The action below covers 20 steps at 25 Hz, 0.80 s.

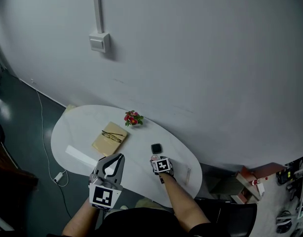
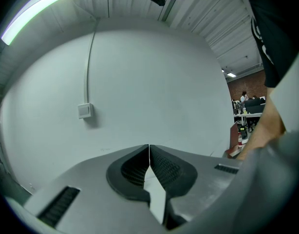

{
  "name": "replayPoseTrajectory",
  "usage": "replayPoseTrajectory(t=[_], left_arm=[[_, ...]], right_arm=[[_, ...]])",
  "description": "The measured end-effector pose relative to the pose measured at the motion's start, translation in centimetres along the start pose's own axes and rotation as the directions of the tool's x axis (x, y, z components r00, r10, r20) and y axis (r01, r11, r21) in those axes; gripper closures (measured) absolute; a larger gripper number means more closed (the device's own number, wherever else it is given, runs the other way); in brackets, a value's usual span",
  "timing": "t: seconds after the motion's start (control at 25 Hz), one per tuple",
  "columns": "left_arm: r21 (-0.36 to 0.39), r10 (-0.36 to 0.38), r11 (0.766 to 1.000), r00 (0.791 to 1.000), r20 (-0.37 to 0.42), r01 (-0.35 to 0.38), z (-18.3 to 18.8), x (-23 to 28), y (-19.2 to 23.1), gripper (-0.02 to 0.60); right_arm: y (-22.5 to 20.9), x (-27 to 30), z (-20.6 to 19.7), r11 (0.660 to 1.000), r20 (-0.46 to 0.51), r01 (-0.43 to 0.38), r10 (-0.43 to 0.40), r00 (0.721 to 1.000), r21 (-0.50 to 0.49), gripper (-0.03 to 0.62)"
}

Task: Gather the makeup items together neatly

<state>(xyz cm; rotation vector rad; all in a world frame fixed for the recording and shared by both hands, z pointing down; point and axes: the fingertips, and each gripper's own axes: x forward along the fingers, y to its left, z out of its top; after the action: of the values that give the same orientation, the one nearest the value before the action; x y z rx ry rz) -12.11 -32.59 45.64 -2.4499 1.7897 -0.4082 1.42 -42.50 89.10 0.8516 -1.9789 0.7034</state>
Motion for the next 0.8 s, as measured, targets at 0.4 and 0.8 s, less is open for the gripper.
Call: replayPoseTrajectory(t=[0.4, 0.8], left_arm=[[-0.003, 0.038, 0.999, 0.999, -0.034, -0.039, -1.2, -1.3, 1.5, 0.557], [0.011, -0.017, 1.000, 0.998, -0.055, 0.017, -1.6, -1.9, 0.5, 0.557]], right_arm=[[-0.1, 1.1, 0.6, 0.991, -0.034, 0.083, -0.087, 0.996, -0.103, 0.321], [0.6, -1.7, -0.1, 0.993, 0.034, 0.076, -0.073, 0.997, -0.088, 0.344]])
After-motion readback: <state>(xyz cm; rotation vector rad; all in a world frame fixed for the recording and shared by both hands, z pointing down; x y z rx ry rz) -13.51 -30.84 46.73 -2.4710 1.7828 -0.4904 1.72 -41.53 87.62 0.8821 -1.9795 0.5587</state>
